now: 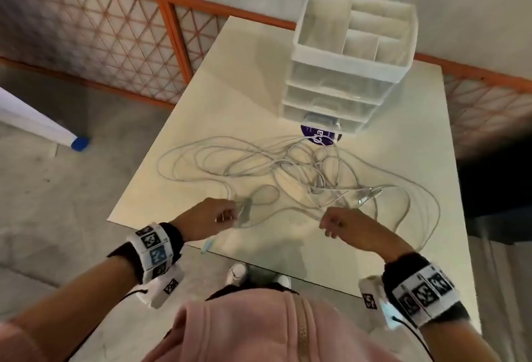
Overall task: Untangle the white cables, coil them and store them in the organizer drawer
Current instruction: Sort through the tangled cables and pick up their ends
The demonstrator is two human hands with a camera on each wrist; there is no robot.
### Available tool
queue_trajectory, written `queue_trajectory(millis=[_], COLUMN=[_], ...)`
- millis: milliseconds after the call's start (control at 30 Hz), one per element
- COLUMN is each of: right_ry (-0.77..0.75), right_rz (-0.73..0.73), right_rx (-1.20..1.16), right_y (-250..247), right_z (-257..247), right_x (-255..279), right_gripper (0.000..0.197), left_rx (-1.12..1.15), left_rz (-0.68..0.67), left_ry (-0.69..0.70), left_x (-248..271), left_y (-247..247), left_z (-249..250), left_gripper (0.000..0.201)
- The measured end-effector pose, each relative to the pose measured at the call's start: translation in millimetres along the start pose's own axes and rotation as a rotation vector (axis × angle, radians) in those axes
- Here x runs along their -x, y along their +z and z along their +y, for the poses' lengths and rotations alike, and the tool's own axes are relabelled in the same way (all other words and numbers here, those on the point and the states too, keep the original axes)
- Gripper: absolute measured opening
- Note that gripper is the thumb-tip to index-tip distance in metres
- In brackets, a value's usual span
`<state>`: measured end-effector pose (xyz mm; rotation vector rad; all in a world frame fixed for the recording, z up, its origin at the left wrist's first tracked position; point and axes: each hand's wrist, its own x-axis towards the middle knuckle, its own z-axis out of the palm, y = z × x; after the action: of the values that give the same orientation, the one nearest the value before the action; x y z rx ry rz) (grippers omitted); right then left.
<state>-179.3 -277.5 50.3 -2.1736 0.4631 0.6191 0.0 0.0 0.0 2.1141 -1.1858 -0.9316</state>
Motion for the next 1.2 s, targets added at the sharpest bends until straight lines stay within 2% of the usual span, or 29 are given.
queue_trajectory(millis=[67,133,233,300,367,433,500,633,733,800,900,1000,1100,1167,1200], right_ry=[-0.083,-0.167,-0.266,-0.286,-0.251,-0.249,-0.233,-0.312,-0.385,-0.421,-0.451,-0.501,-0.564,-0.573,-0.565], right_rz=[0.037,0.024,0.052,0.052,0.076,0.161,0.241,0.236,0.274,0.312,0.346,0.443,0.563,0.570,0.553], right_rx=[0.052,0.129,0.256,0.338,0.451,0.541,0.483,0.121,0.017,-0.086,-0.265,-0.287,-0.227,-0.195,-0.173], right_y=[3.4,12.7,30.8,39.3,45.5,47.0,38.9,0.4,-27.1,-42.4,-66.6,-94.4,-122.3,-138.5,-143.8], right_z=[-15.2,-34.1,-45.8,-46.8,-46.0,-41.6,-39.0,-59.9,-89.4,-104.8,-118.4,-122.5,-124.7,-124.2,-123.6], right_x=[-31.7,-62.8,-96.1,-111.0,-118.9,-121.9,-120.5,-107.0,-91.2,-78.4,-58.5,-44.4,-30.1,-21.1,-18.9], right_gripper=[0.011,0.012,0.020,0.031,0.032,0.020,0.015,0.010,0.020,0.022,0.026,0.030,0.026,0.021,0.021], left_rx=[-0.028,-0.095,-0.259,-0.395,-0.371,-0.295,-0.214,-0.102,-0.127,-0.160,-0.115,-0.105,-0.116,-0.167,-0.182], left_rz=[0.151,0.206,0.142,0.078,0.094,0.130,0.162,0.147,0.061,0.061,0.136,0.197,0.265,0.275,0.289], left_ry=[0.021,-0.013,-0.149,-0.218,-0.218,-0.188,-0.138,-0.064,-0.012,0.016,0.087,0.099,0.048,0.026,0.056], left_x=[-14.2,-28.6,-41.6,-46.0,-47.3,-45.2,-42.4,-36.9,-40.9,-47.0,-56.6,-66.2,-73.5,-77.3,-79.1], left_y=[2.5,4.0,8.1,7.8,7.3,4.6,0.0,-6.7,-16.9,-24.2,-33.2,-39.8,-45.0,-47.8,-50.1], left_z=[4.4,14.0,12.0,9.9,10.5,9.1,7.9,6.9,9.5,8.8,6.6,0.3,-9.9,-5.5,2.9], left_gripper=[0.003,0.010,0.025,0.025,0.016,0.012,0.011,0.013,0.025,0.032,0.019,0.014,0.009,0.009,0.013])
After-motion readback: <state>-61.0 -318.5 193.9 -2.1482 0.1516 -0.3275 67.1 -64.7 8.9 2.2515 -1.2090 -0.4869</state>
